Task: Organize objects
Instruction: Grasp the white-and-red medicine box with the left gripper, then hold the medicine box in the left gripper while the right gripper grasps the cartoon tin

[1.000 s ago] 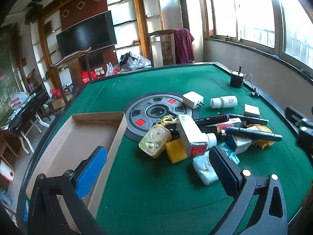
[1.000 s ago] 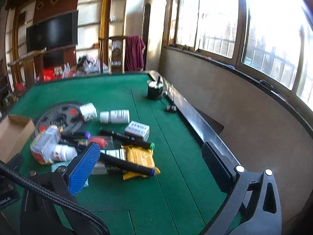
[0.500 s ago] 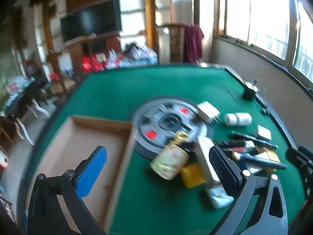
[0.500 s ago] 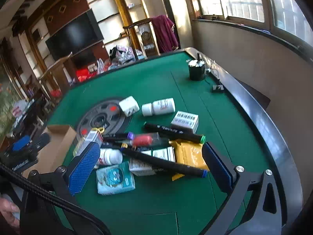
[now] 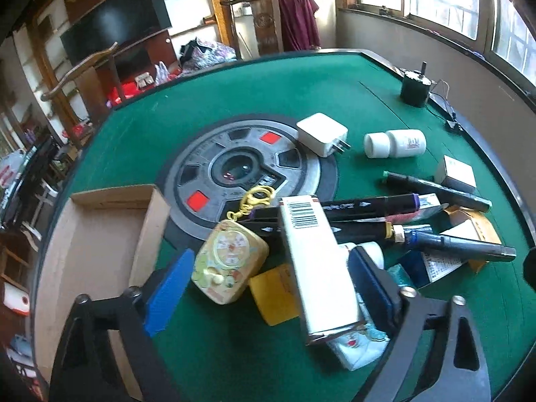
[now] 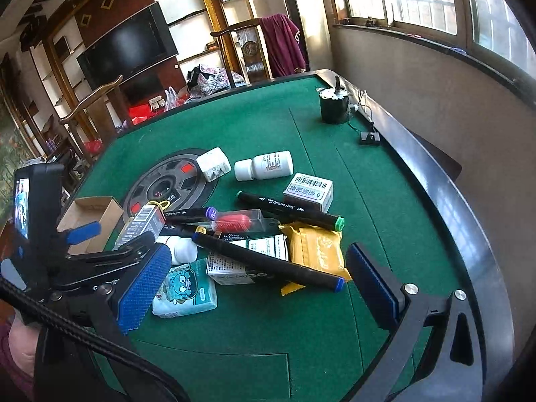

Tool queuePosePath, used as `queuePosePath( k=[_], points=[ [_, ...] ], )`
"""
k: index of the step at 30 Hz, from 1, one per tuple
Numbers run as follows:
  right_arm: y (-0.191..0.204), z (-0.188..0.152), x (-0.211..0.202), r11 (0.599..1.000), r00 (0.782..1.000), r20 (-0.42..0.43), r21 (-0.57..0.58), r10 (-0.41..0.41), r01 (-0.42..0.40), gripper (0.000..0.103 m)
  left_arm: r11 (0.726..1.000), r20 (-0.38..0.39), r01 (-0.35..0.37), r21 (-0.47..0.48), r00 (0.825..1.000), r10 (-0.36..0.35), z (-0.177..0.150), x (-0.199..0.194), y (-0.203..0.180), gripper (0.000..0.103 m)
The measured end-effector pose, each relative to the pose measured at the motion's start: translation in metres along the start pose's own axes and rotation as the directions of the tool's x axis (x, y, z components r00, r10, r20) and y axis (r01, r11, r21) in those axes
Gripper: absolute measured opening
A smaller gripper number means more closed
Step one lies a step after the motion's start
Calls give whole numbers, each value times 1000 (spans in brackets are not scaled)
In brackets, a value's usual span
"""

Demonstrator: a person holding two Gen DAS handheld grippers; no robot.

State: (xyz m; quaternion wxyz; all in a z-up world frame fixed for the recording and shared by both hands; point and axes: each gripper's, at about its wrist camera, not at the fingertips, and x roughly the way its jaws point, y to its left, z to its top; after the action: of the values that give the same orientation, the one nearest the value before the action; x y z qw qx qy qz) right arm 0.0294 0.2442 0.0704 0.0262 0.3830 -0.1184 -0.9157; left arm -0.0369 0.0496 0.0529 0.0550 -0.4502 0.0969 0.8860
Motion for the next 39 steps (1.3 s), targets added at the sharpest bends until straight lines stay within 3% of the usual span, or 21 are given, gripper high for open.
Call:
queuePosePath(
  k=[4,8,10,17,22,26,29,34,37,39],
  points=[
    [1,-2,4,1000,1000,-13,-6,4,-4,103,1000,-17,19,7,1000,-19,1,7,-6,53],
    [3,-2,4,1000,1000,-17,-15,-3,3,103,1000,-6,11,21,1000,-11,1,6,-9,40],
    [4,-2,4,1000,1000,-17,-16,-5,5,103,999,-3,8,36,1000,-8,0,5,-12,23],
    [10,-3,0,999,999,-29,-39,17,-18,103,993,83,114,-23,990,-112,-1,-28,10,23],
    [28,-5,5,991,990,-71,-48,120,-124,103,981,158,156,-117,978,-137,-15,-67,56,23],
    [58,3,15,978,981,-99,-113,166,-177,103,972,172,146,-182,978,-115,-34,-82,97,23],
    [90,12,33,960,980,-141,-227,137,-167,103,970,178,117,-213,981,-79,-50,-87,122,23],
    [154,11,68,905,934,-281,-296,222,-304,103,962,189,68,-263,982,-18,-76,-90,155,23],
    [179,11,99,914,907,-360,-253,217,-318,96,953,190,63,-297,982,-6,-86,-87,172,23],
    [188,14,119,936,904,-392,-222,170,-272,93,947,193,63,-314,981,-2,-91,-86,182,23]
  ],
)
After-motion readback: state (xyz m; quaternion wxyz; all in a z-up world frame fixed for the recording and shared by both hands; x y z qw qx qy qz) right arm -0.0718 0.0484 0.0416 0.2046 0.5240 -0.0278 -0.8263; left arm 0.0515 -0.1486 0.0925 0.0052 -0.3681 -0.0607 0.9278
